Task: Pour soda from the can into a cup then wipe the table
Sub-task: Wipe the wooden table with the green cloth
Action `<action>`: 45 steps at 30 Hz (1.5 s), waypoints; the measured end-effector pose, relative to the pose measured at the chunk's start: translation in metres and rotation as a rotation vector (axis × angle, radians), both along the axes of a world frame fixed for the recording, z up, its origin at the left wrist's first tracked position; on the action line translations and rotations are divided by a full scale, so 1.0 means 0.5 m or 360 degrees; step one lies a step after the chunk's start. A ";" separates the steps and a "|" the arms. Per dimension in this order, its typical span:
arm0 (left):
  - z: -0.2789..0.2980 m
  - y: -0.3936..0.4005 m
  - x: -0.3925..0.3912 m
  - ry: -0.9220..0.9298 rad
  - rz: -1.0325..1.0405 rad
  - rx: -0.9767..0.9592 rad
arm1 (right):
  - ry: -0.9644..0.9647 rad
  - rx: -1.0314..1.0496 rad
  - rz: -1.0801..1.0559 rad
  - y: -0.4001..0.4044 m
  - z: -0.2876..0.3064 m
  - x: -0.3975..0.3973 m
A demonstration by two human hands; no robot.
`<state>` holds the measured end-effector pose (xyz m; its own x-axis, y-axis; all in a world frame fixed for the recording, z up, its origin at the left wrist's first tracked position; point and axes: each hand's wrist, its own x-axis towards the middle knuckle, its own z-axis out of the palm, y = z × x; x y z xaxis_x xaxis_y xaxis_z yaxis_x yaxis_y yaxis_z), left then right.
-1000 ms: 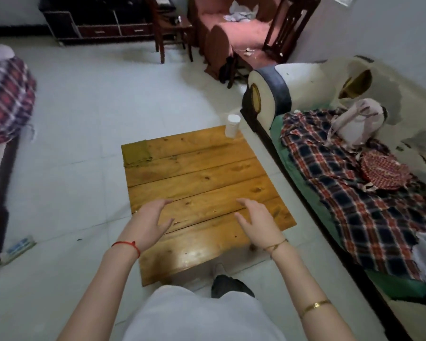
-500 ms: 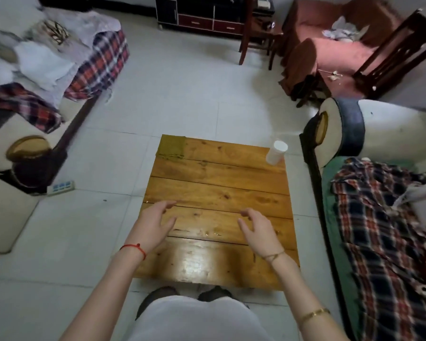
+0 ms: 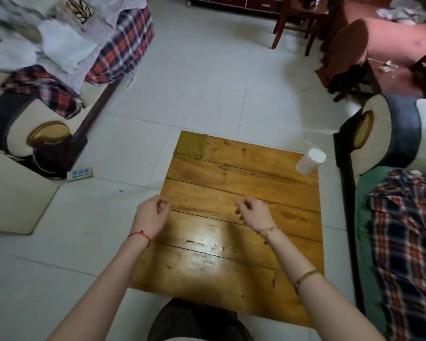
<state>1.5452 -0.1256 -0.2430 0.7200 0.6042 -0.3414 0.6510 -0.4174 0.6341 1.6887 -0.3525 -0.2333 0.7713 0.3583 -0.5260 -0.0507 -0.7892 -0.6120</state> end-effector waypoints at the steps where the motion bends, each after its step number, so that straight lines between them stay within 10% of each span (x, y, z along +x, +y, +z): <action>1: -0.015 0.023 0.028 0.0008 0.0024 -0.0015 | 0.0052 0.0006 -0.0019 0.023 -0.013 0.027; 18: -0.393 0.313 0.477 0.0034 0.0400 -0.0198 | 0.0436 0.0152 -0.0712 0.385 -0.522 0.430; 37: -0.564 0.371 0.587 0.0065 0.0354 -0.0022 | 0.0279 0.0075 -0.0612 0.547 -0.583 0.482; 45: -0.534 0.316 0.565 -0.0118 0.0241 -0.0328 | 0.0731 0.0914 -0.1306 0.507 -0.551 0.427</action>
<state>1.8277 0.0325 -0.5102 0.6543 0.6302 -0.4180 0.6448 -0.1761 0.7438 1.9022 -0.0989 -0.5086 0.6604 0.1095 -0.7429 -0.7461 -0.0158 -0.6656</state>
